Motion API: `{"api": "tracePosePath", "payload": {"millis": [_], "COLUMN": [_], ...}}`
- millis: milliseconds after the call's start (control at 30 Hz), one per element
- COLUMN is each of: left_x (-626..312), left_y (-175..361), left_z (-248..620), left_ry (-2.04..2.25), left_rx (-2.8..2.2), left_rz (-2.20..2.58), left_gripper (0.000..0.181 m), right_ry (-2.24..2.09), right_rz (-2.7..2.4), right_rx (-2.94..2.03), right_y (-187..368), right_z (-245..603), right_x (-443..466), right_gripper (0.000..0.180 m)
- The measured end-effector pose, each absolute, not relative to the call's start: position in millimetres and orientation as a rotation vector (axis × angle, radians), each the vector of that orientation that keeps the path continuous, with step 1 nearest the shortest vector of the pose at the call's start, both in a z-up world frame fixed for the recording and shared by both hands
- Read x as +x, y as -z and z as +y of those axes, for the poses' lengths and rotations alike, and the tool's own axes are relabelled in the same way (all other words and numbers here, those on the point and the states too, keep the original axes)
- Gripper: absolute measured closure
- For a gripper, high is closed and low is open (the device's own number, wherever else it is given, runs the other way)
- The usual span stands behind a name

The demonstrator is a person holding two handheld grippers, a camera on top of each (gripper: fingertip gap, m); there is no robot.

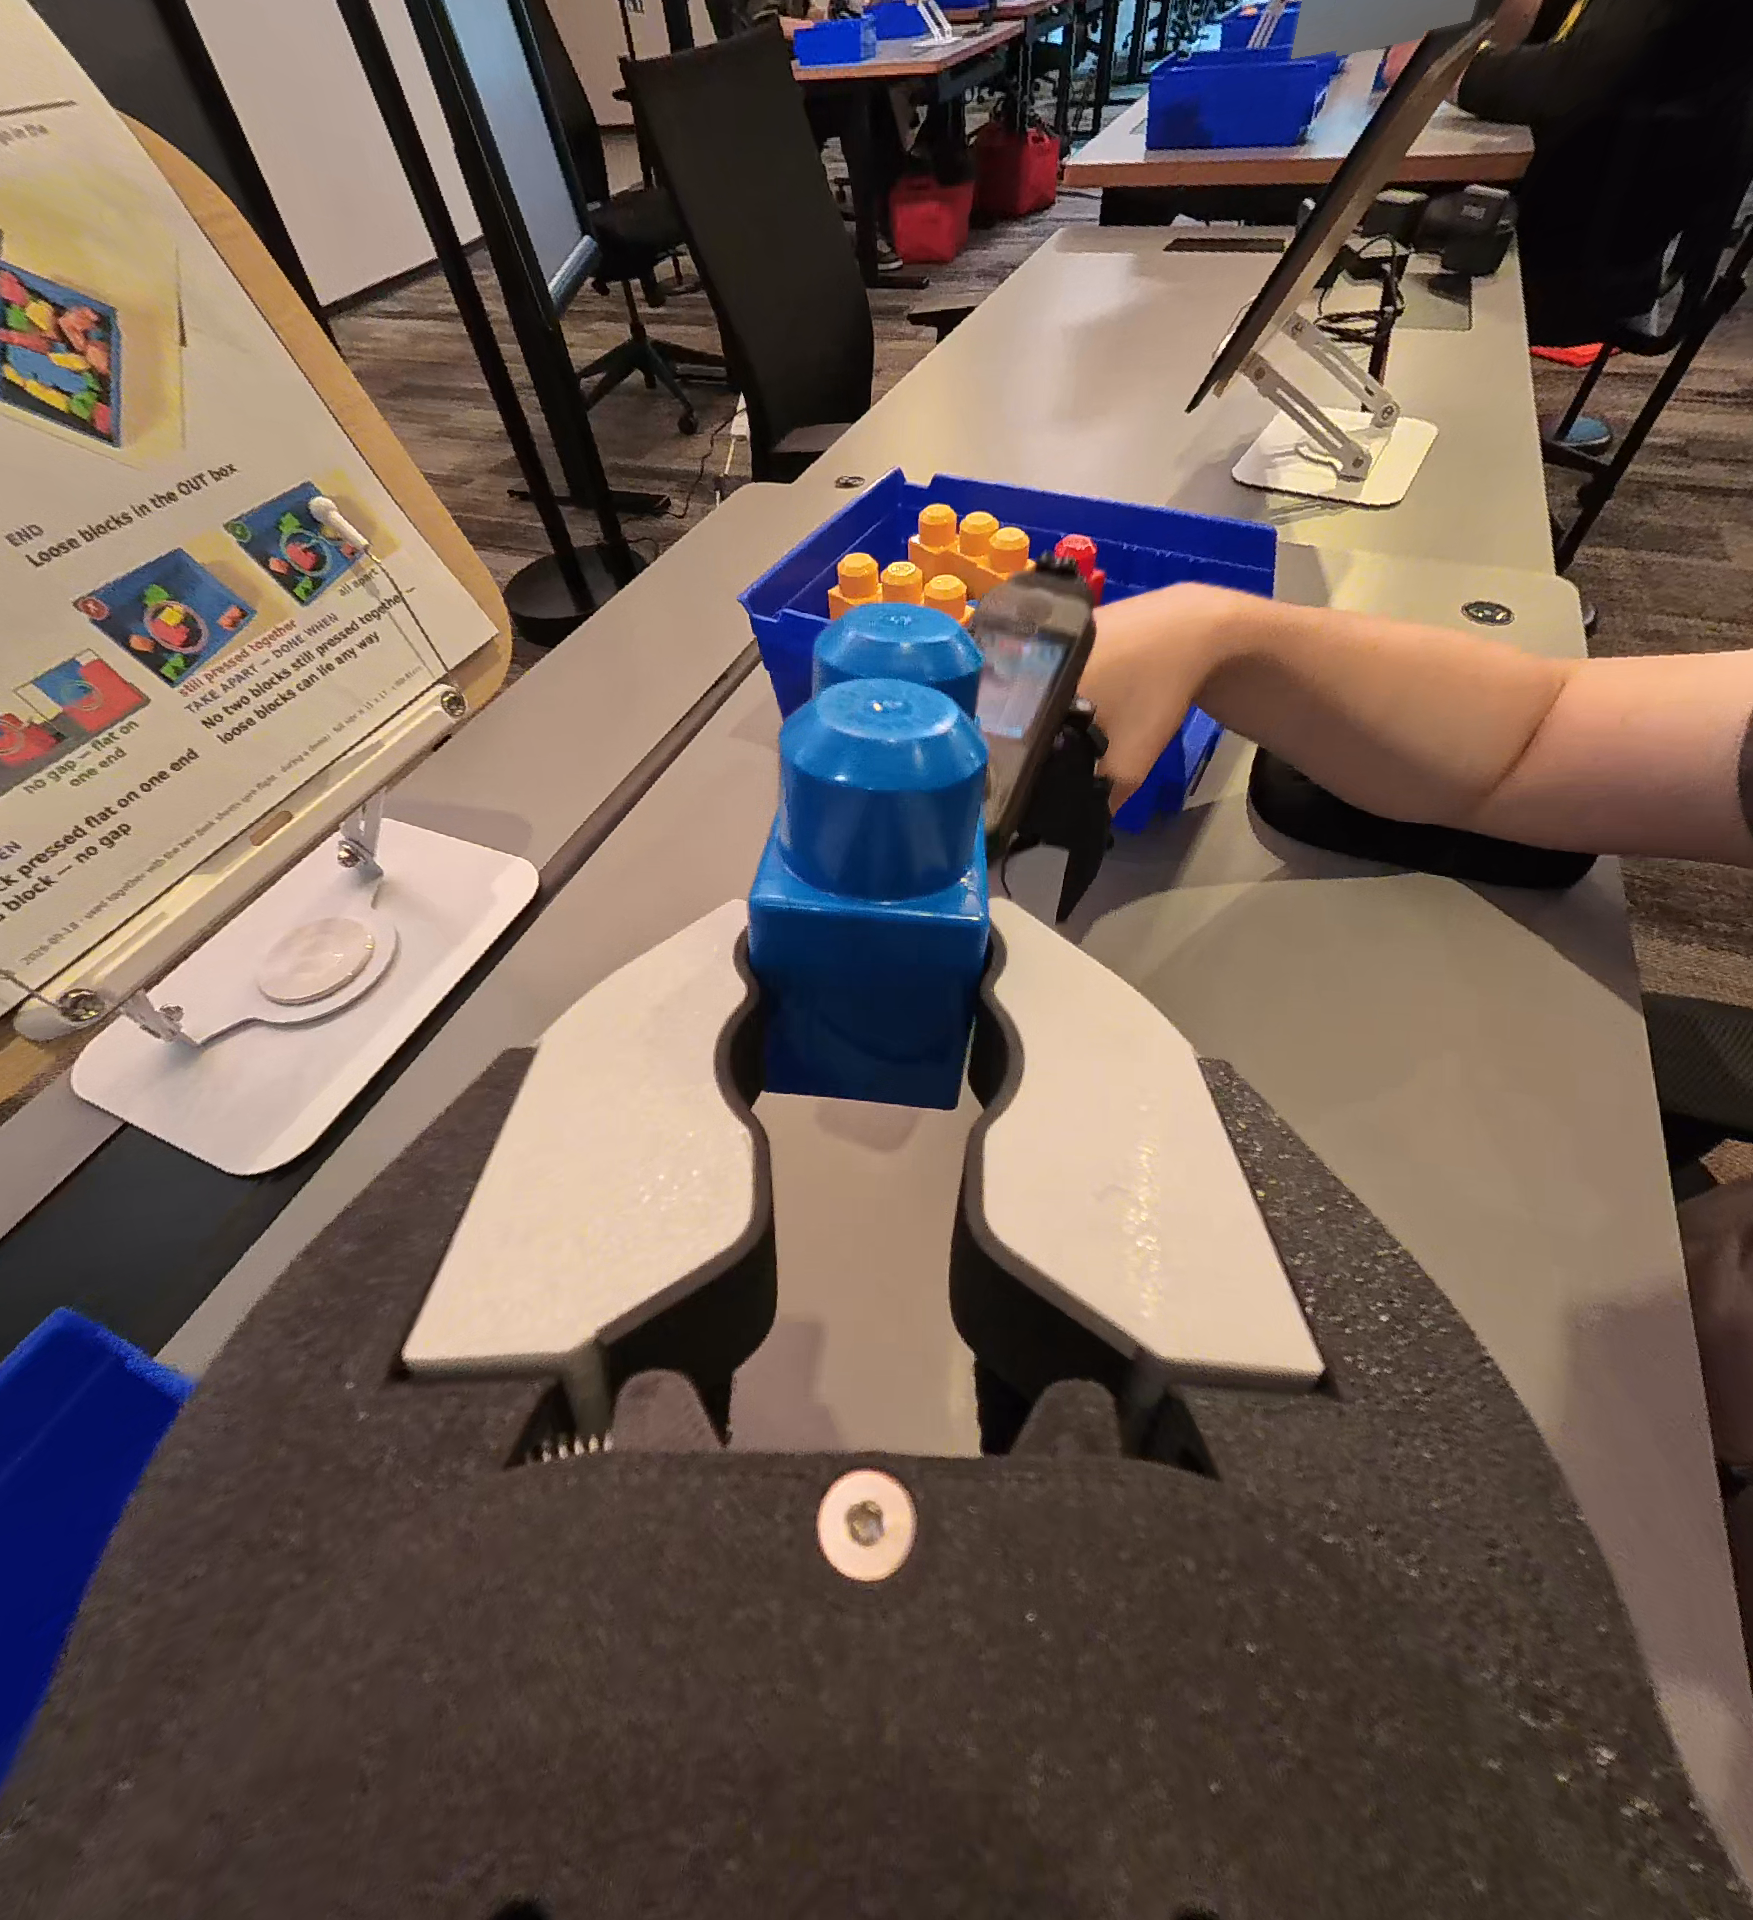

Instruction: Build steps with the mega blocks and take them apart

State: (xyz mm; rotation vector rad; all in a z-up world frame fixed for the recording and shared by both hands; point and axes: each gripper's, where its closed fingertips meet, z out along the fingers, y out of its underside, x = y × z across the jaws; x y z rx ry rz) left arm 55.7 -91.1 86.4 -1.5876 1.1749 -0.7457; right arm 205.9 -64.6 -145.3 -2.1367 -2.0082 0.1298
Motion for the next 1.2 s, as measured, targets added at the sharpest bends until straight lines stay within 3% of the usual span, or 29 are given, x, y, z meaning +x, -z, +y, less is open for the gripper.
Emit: {"api": "tracePosePath", "payload": {"millis": [133, 333, 400, 633, 1200], "left_x": [70.5, 117.0, 133.6, 149.7, 143.4], "left_y": [-79.5, -41.1, -30.5, -18.8, -30.3], "left_z": [-93.6, -93.8, -96.8, -95.0, -96.5], "left_ry": [0.838, 1.065, 1.169, 1.247, 1.374], "left_rx": [-1.581, -1.610, -1.609, -1.605, -1.582], "left_rz": [1.180, 1.199, 1.180, 1.123, 1.058], "left_gripper": [0.145, 0.145, 0.145, 0.145, 0.145], "right_ry": [-0.431, -0.956, -1.178, -1.576, -1.440], "right_rz": [-1.743, -0.869, -0.719, -0.657, -0.846], "right_rx": [-1.997, -1.373, -1.195, -1.218, -1.315], "right_y": [79.0, -104.4, -135.9, -119.0, -88.9], "right_z": [-57.9, -36.2, -49.0, -59.9, -72.9], "right_x": [188.7, 198.5, 211.1, 178.0, 144.3], "right_gripper": [0.144, 0.144, 0.144, 0.144, 0.144]}}
